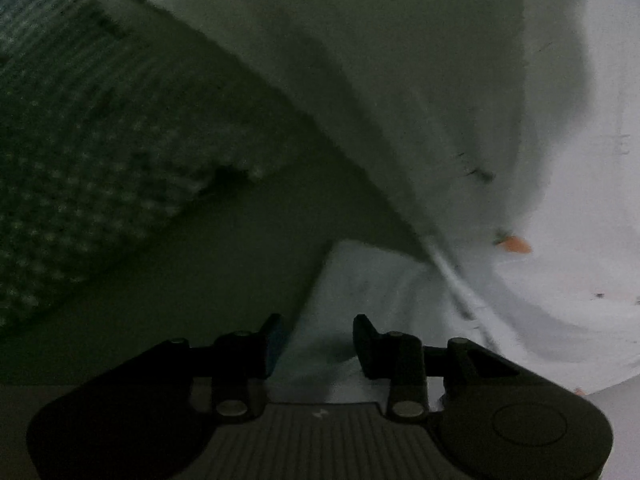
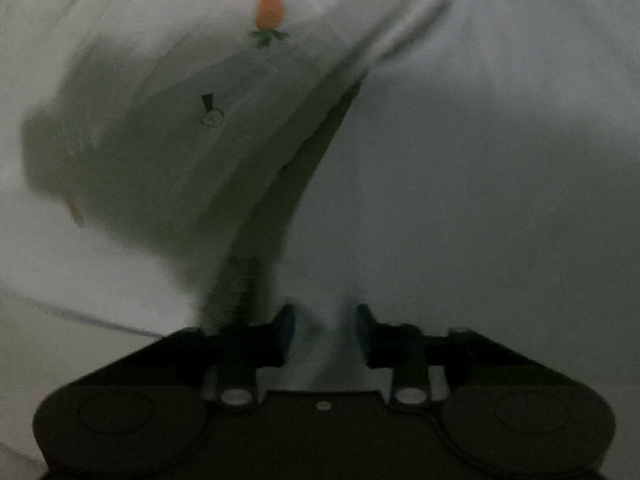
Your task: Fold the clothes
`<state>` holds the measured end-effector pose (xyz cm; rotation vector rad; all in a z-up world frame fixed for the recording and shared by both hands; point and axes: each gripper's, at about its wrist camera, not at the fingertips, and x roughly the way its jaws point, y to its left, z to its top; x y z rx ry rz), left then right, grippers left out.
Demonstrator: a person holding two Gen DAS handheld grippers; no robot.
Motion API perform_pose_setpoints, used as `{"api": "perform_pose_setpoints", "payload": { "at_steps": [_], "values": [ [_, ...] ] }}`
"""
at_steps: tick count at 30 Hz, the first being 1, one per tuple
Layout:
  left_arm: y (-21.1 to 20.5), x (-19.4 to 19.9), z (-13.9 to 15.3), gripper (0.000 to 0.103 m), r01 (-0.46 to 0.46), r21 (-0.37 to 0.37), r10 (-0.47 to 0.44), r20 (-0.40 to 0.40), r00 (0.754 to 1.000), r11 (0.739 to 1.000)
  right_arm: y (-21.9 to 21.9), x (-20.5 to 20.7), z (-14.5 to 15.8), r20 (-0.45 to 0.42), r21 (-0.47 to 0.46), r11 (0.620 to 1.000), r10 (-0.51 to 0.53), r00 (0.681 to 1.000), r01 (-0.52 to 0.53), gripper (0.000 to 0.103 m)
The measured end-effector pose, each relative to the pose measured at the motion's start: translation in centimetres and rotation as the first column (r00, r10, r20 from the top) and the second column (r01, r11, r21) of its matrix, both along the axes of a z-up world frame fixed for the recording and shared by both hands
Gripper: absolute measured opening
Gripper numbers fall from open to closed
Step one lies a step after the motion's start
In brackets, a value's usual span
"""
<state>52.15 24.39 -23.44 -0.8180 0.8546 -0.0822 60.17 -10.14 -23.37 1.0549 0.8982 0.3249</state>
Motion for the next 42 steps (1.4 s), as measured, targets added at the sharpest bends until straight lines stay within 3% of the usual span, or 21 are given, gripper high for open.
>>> {"api": "perform_pose_setpoints", "payload": {
  "at_steps": [2,7,11,14,17,19,23,28,32,37,38,41,42],
  "values": [
    [-0.2,-0.2,-0.5,0.039,0.013,-0.002,-0.013,-0.009,1.0,1.0,0.6,0.2,-0.5,-0.032,0.024,1.0,-0.013,0.999,0.013,0.028],
    [-1.3,-0.7,-1.3,0.034,0.106,-0.098,-0.104,0.028,0.994,0.989,1.3,0.5,-0.8,-0.075,-0.019,0.999,-0.035,0.997,0.033,0.029],
    [-4.7,-0.6,-2.3,0.034,0.261,-0.125,-0.261,0.015,0.965,0.957,0.3,0.3,-1.0,-0.096,-0.027,0.997,-0.077,0.992,0.074,0.039],
    [-6.6,-0.6,-3.1,0.034,0.319,-0.144,-0.322,0.006,0.947,0.937,0.0,0.2,-1.2,-0.11,-0.036,0.996,-0.087,0.99,0.083,0.044],
    [-6.7,-0.6,-2.8,0.034,0.313,-0.145,-0.312,0.029,0.95,0.939,0.0,0.5,-1.2,-0.111,-0.039,0.997,-0.075,0.991,0.071,0.056],
    [-6.2,-0.8,-2.5,0.034,0.298,-0.134,-0.296,0.03,0.955,0.945,0.4,0.9,-0.8,-0.099,-0.064,0.997,-0.05,0.994,0.044,0.058],
    [-4.7,-0.5,-1.7,0.034,0.251,-0.056,-0.251,0.012,0.968,0.966,2.2,1.9,0.4,-0.054,-0.164,0.986,0.017,0.998,-0.026,0.066],
    [-2.6,-1.4,-1.1,0.034,0.189,-0.025,-0.189,0.022,0.982,0.982,4.2,3.2,2.1,0.027,-0.298,0.951,0.09,0.996,-0.078,0.066],
    [-2.0,-1.4,-1.7,0.034,0.161,-0.014,-0.162,-0.03,0.986,0.987,5.7,4.2,1.8,0.006,-0.379,0.917,0.139,0.99,-0.127,0.067],
    [-2.3,-1.5,-1.7,0.034,0.166,-0.016,-0.166,-0.046,0.985,0.986,6.3,3.9,1.1,-0.015,-0.431,0.888,0.172,0.985,-0.161,0.062],
    [-2.4,-1.5,-1.7,0.034,0.166,-0.014,-0.166,-0.05,0.985,0.986,6.3,3.9,1.2,-0.016,-0.439,0.883,0.176,0.984,-0.165,0.056],
    [-2.4,-1.2,-1.6,0.034,0.173,0.003,-0.172,-0.059,0.983,0.985,6.1,4.0,0.8,-0.028,-0.413,0.89,0.202,0.979,-0.196,0.01],
    [-2.4,-1.3,-1.5,0.034,0.174,0.01,-0.174,-0.059,0.983,0.985,5.9,3.8,0.9,-0.022,-0.401,0.895,0.204,0.979,-0.195,0.007]
  ]
}}
